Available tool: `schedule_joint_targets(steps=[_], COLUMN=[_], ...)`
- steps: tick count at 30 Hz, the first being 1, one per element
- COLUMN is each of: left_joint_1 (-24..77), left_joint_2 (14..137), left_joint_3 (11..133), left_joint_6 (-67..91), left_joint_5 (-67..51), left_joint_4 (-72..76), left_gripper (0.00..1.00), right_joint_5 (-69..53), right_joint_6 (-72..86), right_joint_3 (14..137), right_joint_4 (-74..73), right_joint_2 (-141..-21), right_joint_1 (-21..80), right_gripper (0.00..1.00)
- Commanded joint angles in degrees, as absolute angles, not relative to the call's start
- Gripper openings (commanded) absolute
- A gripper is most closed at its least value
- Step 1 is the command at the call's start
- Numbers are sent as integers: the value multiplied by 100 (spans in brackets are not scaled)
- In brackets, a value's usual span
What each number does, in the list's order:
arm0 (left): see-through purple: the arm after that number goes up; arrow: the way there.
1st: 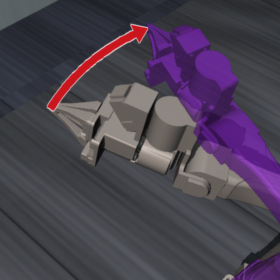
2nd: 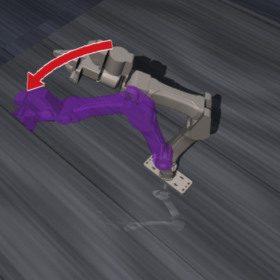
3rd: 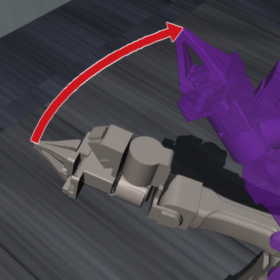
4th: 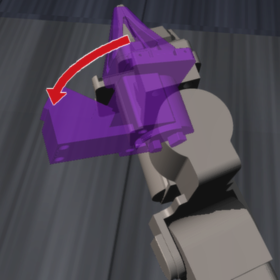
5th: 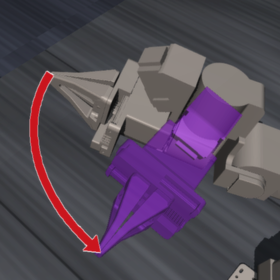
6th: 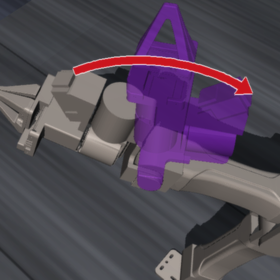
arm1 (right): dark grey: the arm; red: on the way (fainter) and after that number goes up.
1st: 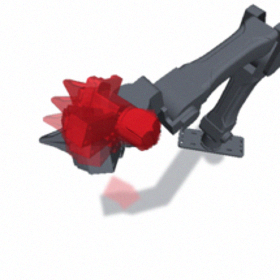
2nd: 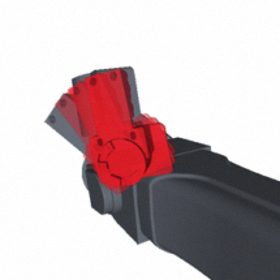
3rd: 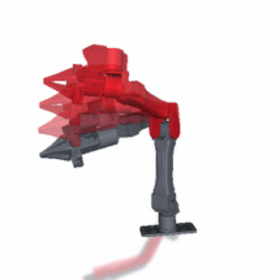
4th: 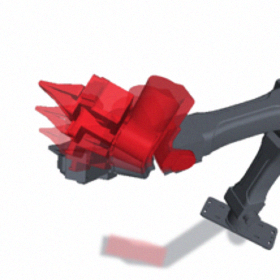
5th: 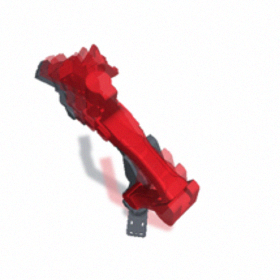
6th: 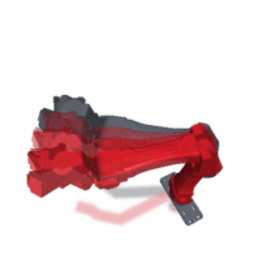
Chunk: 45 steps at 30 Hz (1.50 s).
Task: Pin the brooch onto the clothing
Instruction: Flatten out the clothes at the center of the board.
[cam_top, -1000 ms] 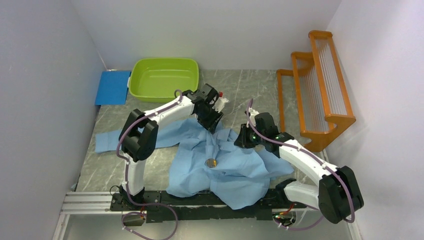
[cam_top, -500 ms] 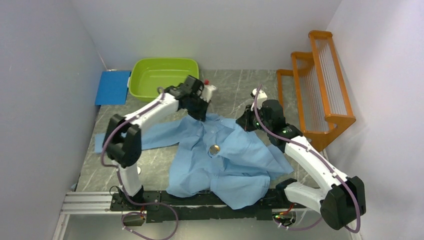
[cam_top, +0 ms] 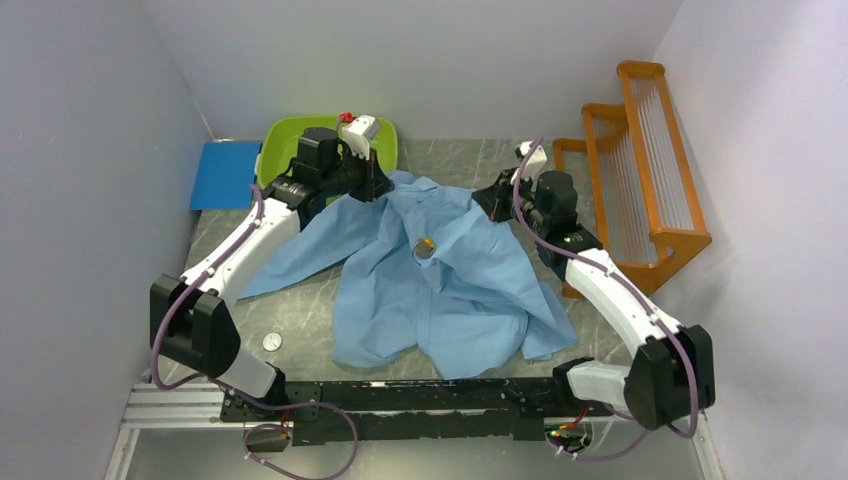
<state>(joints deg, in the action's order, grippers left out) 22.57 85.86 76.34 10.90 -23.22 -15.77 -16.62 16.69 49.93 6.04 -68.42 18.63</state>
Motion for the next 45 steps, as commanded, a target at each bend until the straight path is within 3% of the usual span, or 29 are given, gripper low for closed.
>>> schedule_joint_targets(steps=[1, 5, 6, 8, 11, 13, 16, 18, 21, 27, 34, 39, 42, 45], left_joint_1=[1978, 1986, 1984, 1986, 1991, 1995, 1995, 1995, 1995, 1996, 1986, 1980, 1978, 1978], left_joint_2=[8880, 9537, 9719, 10001, 10065, 9743, 8868, 8361, 7668, 6617, 6317, 6755, 7107, 7415], left_joint_3=[7951, 8569, 8757, 9101, 9277, 8929, 8027, 7473, 6692, 5040, 3940, 3539, 3485, 3473], left_joint_6=[1472, 1710, 1745, 1781, 1885, 1965, 2136, 2226, 2461, 3077, 3495, 3557, 3464, 3447], left_joint_5=[-1687, -1401, -1321, -1179, -854, -788, -828, -843, -771, -829, -684, -1220, -1484, -1638], left_joint_4=[-1042, -1091, -1193, -1467, -1878, -1839, -1568, -1639, -1921, -2434, -2764, -2181, -1930, -1759], left_gripper=[3, 3, 11, 38, 61, 73, 92, 94, 94, 94, 94, 92, 86, 69], right_joint_5=[-1118, -926, -835, -576, 381, 558, 212, -63, -652, -1382, -543, 189, 487, 582], right_joint_6=[1493, 1391, 1355, 1312, 1402, 1483, 1502, 1550, 1806, 2369, 2919, 3442, 3743, 4287], right_joint_3=[5475, 6226, 6479, 7181, 8970, 9941, 10228, 9909, 9196, 7441, 4706, 3623, 3291, 3237], right_joint_4=[1128, 1149, 1120, 973, 96, -616, -511, -231, 114, -585, -1843, -2913, -3516, -3737], right_joint_2=[-7314, -8178, -8463, -9155, -10350, -10935, -11125, -10820, -10249, -8817, -6514, -5011, -4553, -4578], right_joint_1=[1296, 1102, 1058, 996, 892, 760, 646, 642, 654, 873, 1213, 1215, 1223, 1419], right_gripper=[0, 0, 0, 0, 1, 18, 72, 86, 91, 91, 89, 87, 86, 83])
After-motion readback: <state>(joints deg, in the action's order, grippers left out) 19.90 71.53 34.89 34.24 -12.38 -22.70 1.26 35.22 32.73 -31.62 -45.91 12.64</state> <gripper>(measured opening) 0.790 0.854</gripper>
